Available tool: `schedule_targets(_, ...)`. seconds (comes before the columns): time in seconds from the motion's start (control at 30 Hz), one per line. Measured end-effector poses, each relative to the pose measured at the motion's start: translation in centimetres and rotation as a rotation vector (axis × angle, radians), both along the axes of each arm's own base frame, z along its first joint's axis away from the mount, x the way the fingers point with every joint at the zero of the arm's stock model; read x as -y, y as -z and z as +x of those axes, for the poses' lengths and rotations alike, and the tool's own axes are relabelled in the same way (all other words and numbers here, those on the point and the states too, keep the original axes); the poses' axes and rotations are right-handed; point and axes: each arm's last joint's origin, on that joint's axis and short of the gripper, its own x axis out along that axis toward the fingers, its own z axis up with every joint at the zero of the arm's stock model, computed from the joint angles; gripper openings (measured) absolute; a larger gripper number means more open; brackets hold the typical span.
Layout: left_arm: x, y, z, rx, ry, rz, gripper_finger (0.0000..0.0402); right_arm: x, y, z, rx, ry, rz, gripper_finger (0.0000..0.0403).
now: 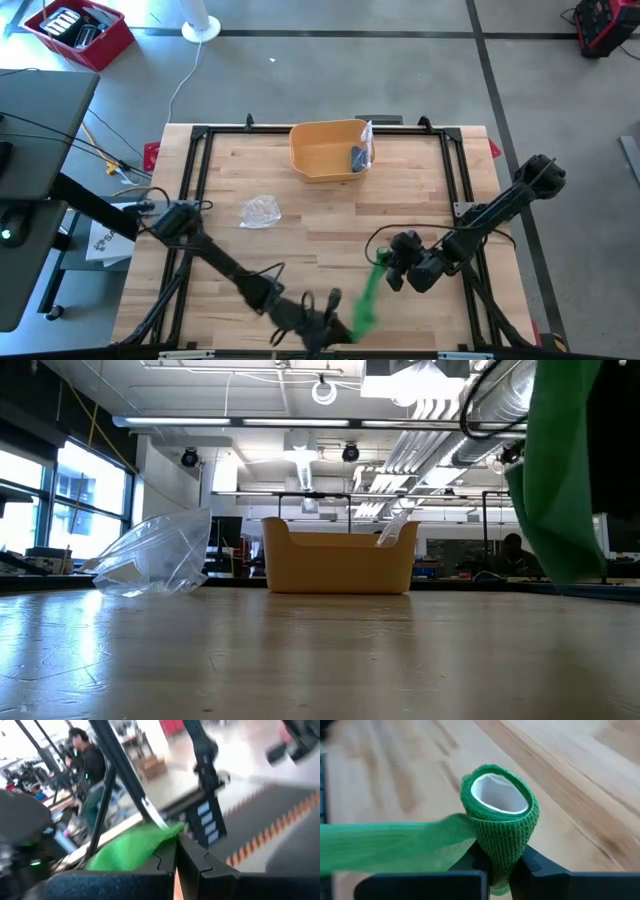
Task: Roll bandage
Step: Roll the green bandage
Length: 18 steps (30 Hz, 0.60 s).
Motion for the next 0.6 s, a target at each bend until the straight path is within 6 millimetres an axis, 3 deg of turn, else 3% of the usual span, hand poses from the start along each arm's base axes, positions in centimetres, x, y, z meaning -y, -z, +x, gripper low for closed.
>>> schedule_targets(0.13,0.6,-1.0,-2.3,-0.103,-0.096,0.163,0.0001,0.7,1.6,-1.2,-0.01,0.072,-0.014,0.0023)
schedule_targets(0.27,0.2,-0.7,-3.3,-0.198,-0.192,0.256,0.0001,0.4,1.2,-1.2,0.041,0.074,-0.095,0.0023)
schedule_targets(0.4,-0.9,0.1,-2.7,-0.29,-0.233,0.202,0.0007,-0.8,-1.5,0.3,0.127,0.013,-0.173,0.0023)
schedule_targets(0.6,-2.8,0.8,-1.6,-0.395,-0.181,0.14,0.0029,-2.3,-7.6,2.4,0.203,-0.089,-0.354,0.0023)
